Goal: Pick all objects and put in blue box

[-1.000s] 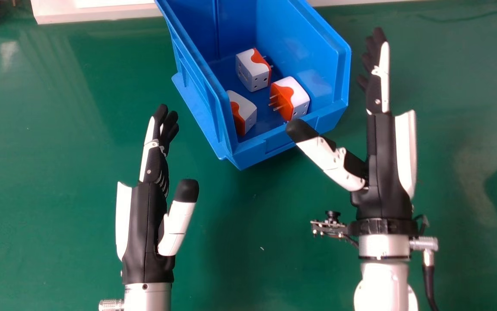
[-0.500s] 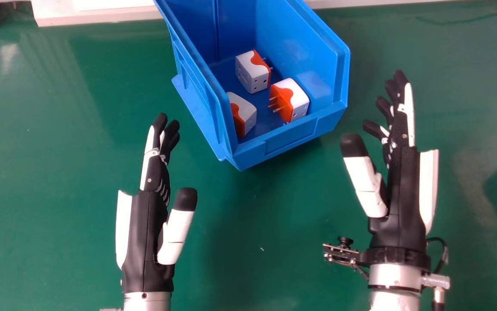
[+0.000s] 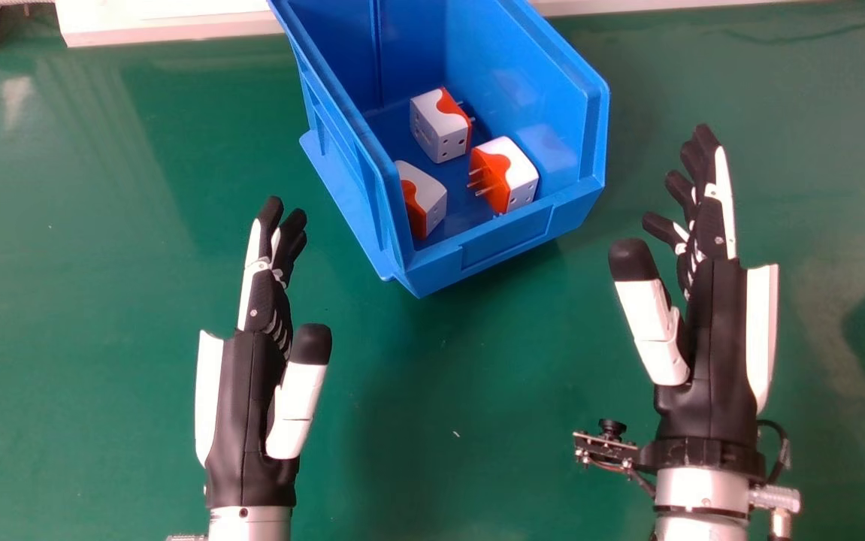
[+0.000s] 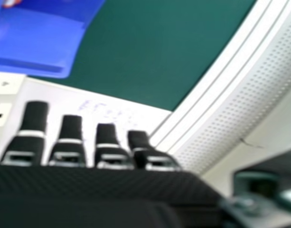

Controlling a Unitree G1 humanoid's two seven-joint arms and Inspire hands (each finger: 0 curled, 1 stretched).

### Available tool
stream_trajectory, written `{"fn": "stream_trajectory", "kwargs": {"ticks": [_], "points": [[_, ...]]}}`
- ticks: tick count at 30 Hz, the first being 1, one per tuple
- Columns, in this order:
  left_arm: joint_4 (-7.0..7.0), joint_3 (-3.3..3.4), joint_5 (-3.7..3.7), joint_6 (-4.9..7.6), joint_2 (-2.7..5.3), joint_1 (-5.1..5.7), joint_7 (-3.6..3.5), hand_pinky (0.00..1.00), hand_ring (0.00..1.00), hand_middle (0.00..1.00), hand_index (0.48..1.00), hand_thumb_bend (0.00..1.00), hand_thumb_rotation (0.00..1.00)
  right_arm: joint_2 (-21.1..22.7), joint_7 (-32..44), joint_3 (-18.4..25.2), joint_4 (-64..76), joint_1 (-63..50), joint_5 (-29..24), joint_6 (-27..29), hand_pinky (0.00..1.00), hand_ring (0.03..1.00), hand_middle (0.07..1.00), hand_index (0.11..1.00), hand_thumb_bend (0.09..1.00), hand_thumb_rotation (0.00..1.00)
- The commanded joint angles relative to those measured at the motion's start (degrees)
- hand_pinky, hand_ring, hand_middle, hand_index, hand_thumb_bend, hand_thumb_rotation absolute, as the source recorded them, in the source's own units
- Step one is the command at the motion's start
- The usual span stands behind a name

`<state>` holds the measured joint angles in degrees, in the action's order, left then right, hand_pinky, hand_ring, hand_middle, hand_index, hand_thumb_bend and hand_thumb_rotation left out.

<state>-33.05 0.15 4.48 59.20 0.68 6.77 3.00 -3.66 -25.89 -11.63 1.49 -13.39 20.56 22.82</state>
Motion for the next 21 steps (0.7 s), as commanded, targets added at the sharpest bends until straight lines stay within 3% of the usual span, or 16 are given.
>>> {"fn": "stream_trajectory", "kwargs": {"ticks": [1, 10, 15, 18, 21], "points": [[1.34, -0.68, -0.23, -0.02, -0.08, 0.30, -0.81, 1.00, 0.96, 0.95, 0.967, 0.92, 0.95, -2.2, -1.0, -0.2, 2.4, -1.1, 0.9, 0.0, 0.77, 0.895, 0.931, 0.926, 0.745, 1.00], [2.68, -0.60, -0.48, -1.28, 0.07, 0.47, -1.81, 1.00, 0.97, 0.95, 0.965, 0.93, 0.95, -2.1, -0.5, -0.5, 3.4, -1.8, -0.3, 0.7, 0.77, 0.893, 0.931, 0.918, 0.736, 1.00], [2.80, -0.66, -0.89, -1.00, -0.08, 0.83, -2.27, 1.00, 0.97, 0.95, 0.964, 0.93, 0.95, -2.2, -0.6, -0.9, 3.9, -2.4, -0.3, 0.9, 0.77, 0.897, 0.934, 0.919, 0.725, 1.00], [2.46, -1.03, -1.42, -0.22, -0.09, 0.81, -2.98, 1.00, 0.97, 0.95, 0.963, 0.93, 0.94, -2.3, -0.6, -1.0, 4.4, -2.9, -0.5, 0.5, 0.77, 0.897, 0.930, 0.917, 0.724, 1.00], [2.40, -0.96, -1.24, -0.34, 0.06, 0.62, -3.12, 1.00, 0.97, 0.95, 0.963, 0.92, 0.94, -2.1, -0.4, -0.9, 4.8, -2.9, -0.3, 0.1, 0.77, 0.896, 0.926, 0.914, 0.725, 1.00]]}}
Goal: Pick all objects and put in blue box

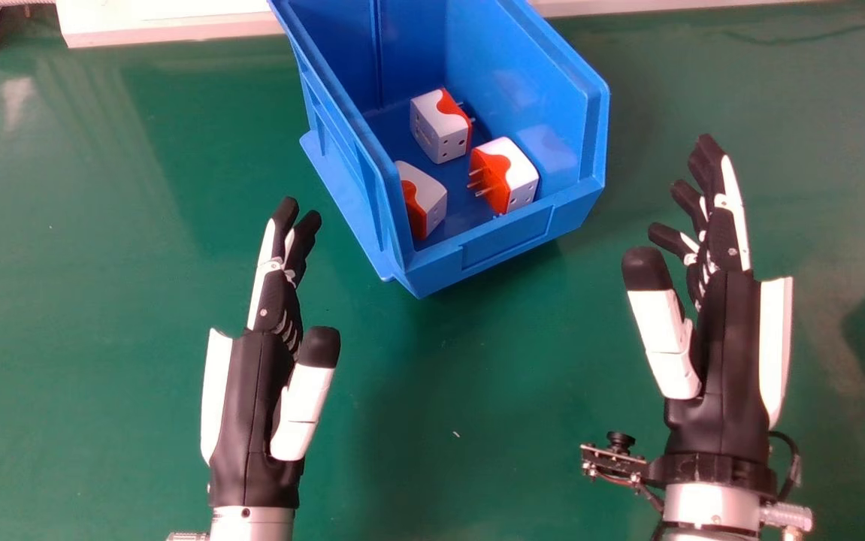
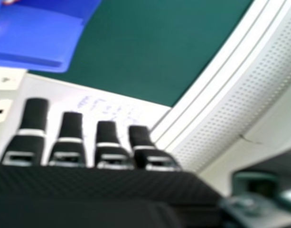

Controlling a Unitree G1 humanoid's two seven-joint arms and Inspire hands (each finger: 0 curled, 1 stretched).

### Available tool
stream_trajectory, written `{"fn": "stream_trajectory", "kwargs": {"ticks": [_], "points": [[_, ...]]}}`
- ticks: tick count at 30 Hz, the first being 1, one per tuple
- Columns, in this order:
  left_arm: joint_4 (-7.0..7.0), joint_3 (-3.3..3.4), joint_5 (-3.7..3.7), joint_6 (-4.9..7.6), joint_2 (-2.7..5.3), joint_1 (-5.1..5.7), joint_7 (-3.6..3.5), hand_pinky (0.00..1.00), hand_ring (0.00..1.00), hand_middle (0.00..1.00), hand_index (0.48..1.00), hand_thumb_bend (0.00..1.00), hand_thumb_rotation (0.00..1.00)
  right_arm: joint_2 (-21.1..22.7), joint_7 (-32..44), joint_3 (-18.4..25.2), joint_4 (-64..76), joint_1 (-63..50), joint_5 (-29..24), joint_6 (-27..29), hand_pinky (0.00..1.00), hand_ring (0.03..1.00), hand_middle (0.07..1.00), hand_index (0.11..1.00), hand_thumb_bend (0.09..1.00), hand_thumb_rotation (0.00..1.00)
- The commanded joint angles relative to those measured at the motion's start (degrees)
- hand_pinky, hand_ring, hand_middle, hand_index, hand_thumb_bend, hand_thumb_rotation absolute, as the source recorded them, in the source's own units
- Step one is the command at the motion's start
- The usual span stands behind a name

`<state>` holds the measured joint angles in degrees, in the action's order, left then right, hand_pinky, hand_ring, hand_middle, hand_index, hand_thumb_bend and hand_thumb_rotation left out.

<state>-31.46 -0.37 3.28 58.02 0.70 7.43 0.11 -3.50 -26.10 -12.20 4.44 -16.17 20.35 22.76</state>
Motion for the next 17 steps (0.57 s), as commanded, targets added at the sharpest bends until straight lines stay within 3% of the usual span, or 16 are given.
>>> {"fn": "stream_trajectory", "kwargs": {"ticks": [1, 5, 9, 12, 15, 17], "points": [[0.88, -0.41, 0.08, 0.68, 0.13, -0.13, -0.21, 1.00, 0.97, 0.95, 0.962, 0.92, 0.94, -2.1, 0.0, -0.2, 1.9, 0.1, -0.2, 0.0, 0.77, 0.896, 0.925, 0.915, 0.725, 1.00], [1.60, -0.05, 1.14, -0.01, 0.37, -0.17, 0.63, 1.00, 0.96, 0.95, 0.961, 0.93, 0.93, -1.9, 0.7, 0.3, 1.4, 1.4, -1.0, 0.2, 0.77, 0.895, 0.923, 0.915, 0.722, 1.00], [0.88, 1.07, 2.23, 0.34, 0.58, -0.34, 2.57, 1.00, 0.96, 0.95, 0.959, 0.93, 0.94, -2.0, 0.9, 0.3, 0.2, 3.1, -0.9, 0.1, 0.77, 0.898, 0.923, 0.917, 0.713, 1.00], [0.74, 1.43, 3.24, 0.45, 0.52, -0.37, 3.60, 1.00, 0.96, 0.95, 0.959, 0.93, 0.94, -1.8, 1.4, 0.1, -0.1, 4.2, -0.5, -1.0, 0.78, 0.899, 0.923, 0.919, 0.709, 1.00], [0.23, 1.54, 3.49, 0.47, 0.52, -0.81, 4.09, 0.99, 0.95, 0.95, 0.959, 0.94, 0.94, -1.9, 1.3, 0.1, -0.7, 5.2, -0.5, -1.0, 0.77, 0.897, 0.920, 0.921, 0.709, 1.00], [-0.17, 1.45, 3.22, 0.64, 0.29, -1.26, 3.87, 0.99, 0.95, 0.95, 0.959, 0.94, 0.94, -2.2, 0.9, 0.2, -1.0, 5.6, -0.2, -1.0, 0.77, 0.896, 0.918, 0.920, 0.710, 1.00]]}}
